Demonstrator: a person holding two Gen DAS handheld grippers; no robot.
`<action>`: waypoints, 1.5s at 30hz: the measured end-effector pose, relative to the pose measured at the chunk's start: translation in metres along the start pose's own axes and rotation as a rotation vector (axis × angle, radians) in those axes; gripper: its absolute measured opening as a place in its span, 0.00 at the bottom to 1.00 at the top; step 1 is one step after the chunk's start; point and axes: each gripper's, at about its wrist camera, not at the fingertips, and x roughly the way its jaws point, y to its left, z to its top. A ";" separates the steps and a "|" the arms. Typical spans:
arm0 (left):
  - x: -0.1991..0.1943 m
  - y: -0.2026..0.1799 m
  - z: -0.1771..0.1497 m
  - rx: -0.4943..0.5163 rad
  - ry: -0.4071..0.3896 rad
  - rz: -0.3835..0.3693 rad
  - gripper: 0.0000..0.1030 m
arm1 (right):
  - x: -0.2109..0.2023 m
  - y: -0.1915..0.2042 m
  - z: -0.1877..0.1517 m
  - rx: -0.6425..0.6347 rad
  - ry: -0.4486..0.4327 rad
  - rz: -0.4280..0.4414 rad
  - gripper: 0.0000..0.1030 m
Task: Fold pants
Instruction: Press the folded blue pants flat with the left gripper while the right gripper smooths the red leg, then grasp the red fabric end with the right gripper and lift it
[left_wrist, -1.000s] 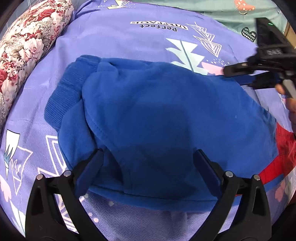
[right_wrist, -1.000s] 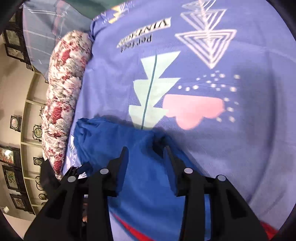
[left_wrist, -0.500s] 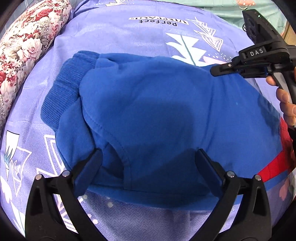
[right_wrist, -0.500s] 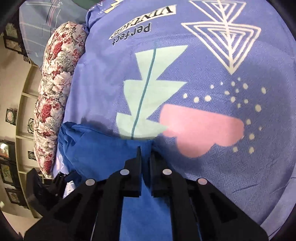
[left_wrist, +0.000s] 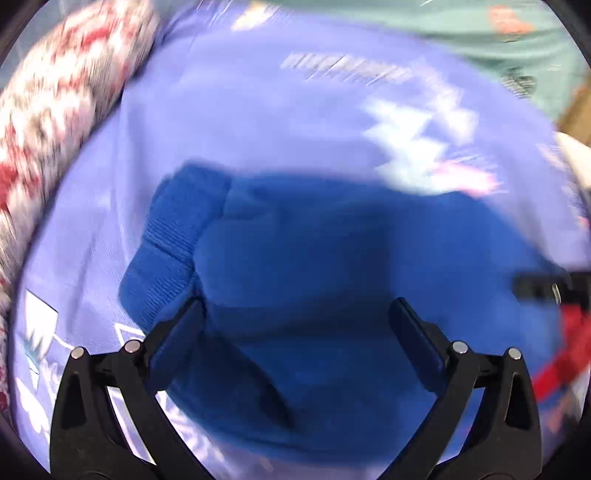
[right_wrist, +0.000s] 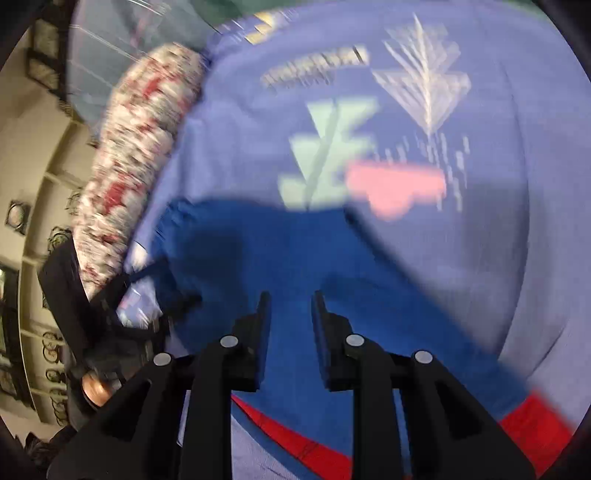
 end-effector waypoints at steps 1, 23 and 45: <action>0.001 -0.001 -0.001 -0.002 -0.010 0.002 0.98 | 0.015 -0.009 -0.012 0.019 0.012 -0.059 0.22; -0.083 -0.084 -0.051 0.026 -0.149 -0.251 0.98 | -0.177 -0.196 -0.264 0.635 -0.535 -0.204 0.55; -0.096 0.013 -0.068 -0.206 -0.182 -0.304 0.98 | -0.162 -0.022 -0.167 0.037 -0.616 -0.596 0.28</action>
